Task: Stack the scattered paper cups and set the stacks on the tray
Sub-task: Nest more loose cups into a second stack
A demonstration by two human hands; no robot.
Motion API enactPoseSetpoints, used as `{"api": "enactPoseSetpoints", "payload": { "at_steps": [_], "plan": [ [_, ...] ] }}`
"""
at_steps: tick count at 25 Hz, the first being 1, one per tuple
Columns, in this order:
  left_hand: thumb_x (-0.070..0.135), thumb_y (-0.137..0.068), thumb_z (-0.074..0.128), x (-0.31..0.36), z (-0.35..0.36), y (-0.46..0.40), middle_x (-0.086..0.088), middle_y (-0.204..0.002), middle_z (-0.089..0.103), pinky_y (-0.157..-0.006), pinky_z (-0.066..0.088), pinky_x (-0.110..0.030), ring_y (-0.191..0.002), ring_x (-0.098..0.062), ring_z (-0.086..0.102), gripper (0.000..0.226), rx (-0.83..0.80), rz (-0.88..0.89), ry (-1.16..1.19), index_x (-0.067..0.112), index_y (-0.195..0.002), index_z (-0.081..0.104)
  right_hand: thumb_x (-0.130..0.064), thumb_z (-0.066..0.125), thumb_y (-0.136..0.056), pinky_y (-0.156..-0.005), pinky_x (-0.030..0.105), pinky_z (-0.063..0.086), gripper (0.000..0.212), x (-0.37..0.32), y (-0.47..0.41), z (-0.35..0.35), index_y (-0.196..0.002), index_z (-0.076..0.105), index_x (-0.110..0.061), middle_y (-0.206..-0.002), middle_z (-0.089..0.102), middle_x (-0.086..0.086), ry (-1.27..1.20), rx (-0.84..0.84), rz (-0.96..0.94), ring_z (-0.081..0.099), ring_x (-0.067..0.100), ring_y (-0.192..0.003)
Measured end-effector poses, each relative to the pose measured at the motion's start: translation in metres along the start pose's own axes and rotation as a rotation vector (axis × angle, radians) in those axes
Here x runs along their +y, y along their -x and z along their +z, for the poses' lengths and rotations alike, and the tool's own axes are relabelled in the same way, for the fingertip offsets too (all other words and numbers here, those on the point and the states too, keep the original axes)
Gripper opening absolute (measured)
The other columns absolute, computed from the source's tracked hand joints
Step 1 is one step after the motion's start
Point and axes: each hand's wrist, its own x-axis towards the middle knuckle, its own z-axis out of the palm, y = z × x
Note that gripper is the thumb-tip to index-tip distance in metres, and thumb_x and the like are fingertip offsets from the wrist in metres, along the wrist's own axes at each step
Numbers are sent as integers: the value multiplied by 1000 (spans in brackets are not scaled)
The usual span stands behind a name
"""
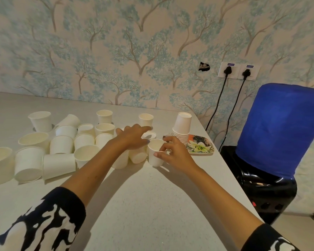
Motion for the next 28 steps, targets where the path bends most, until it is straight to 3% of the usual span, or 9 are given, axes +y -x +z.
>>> {"api": "enactPoseSetpoints", "payload": {
  "at_steps": [5, 7, 9, 11, 15, 18, 21, 24, 28],
  "plan": [
    [55, -94, 40, 7, 5, -17, -4, -148, 40, -101, 25, -53, -129, -35, 40, 52, -44, -7, -60, 43, -144, 30, -33, 80, -72, -86, 27, 33, 28, 1, 16, -13, -63, 54, -26, -129, 46, -2, 47, 84, 34, 41, 13, -108],
    [58, -90, 47, 10, 9, -21, -4, -144, 44, -100, 26, -52, -127, -33, 43, 58, -57, -19, -66, 39, -142, 34, -34, 80, -71, -85, 26, 34, 27, 3, 20, -14, -79, 56, -24, -128, 44, -2, 76, 74, 73, 42, 15, -110],
    [61, -86, 51, 10, 14, -25, -2, -140, 50, -99, 26, -51, -124, -31, 46, 59, -21, -23, -56, 36, -138, 41, -34, 80, -71, -86, 25, 36, 49, 6, 25, -9, -110, 50, -26, -129, 42, -2, 7, 53, 115, 41, 15, -113],
    [64, -82, 54, 9, 20, -27, 1, -137, 52, -97, 27, -51, -123, -29, 48, 58, 36, -16, -29, 35, -132, 47, -29, 80, -72, -89, 25, 38, 76, 6, 30, -3, -132, 32, -31, -135, 41, -3, -144, 52, 150, 39, 13, -114],
    [68, -75, 58, 12, 32, -29, 2, -133, 56, -96, 30, -52, -118, -28, 52, 67, 74, 34, 56, 33, -131, 45, -24, 81, -72, -93, 29, 43, 97, 11, 30, 5, -139, 12, -28, -141, 41, -1, -268, 125, 221, 44, 22, -124],
    [68, -77, 56, 21, 36, -30, 1, -135, 53, -97, 30, -51, -120, -29, 50, 68, 119, 53, -20, 36, -134, 41, -18, 82, -70, -90, 30, 46, 98, 17, 28, -3, -139, 12, -29, -138, 42, 0, -337, 142, 246, 46, 23, -122],
    [61, -80, 55, 30, 29, -32, -4, -134, 50, -95, 31, -48, -119, -30, 48, 61, 161, 65, -37, 37, -134, 43, -14, 80, -71, -75, 22, 47, 94, 22, 31, -17, -137, 17, -36, -131, 43, -4, -400, 184, 190, 49, 19, -112],
    [54, -81, 60, 37, 11, -26, -5, -126, 53, -91, 37, -42, -110, -27, 52, 53, 263, 56, 332, 27, -125, 48, -19, 79, -72, -70, 23, 51, 70, 21, 34, -31, -125, 37, -37, -119, 49, -9, -445, 353, 178, 55, 17, -103],
    [50, -87, 58, 43, -10, -3, 0, -109, 58, -66, 42, -21, -93, -16, 58, 41, 272, 78, 870, 26, -120, 51, -27, 73, -81, -77, 36, 58, 40, 11, 30, -46, -116, 54, -25, -116, 60, 2, -714, 542, 220, 62, 17, -100]
  ]
}}
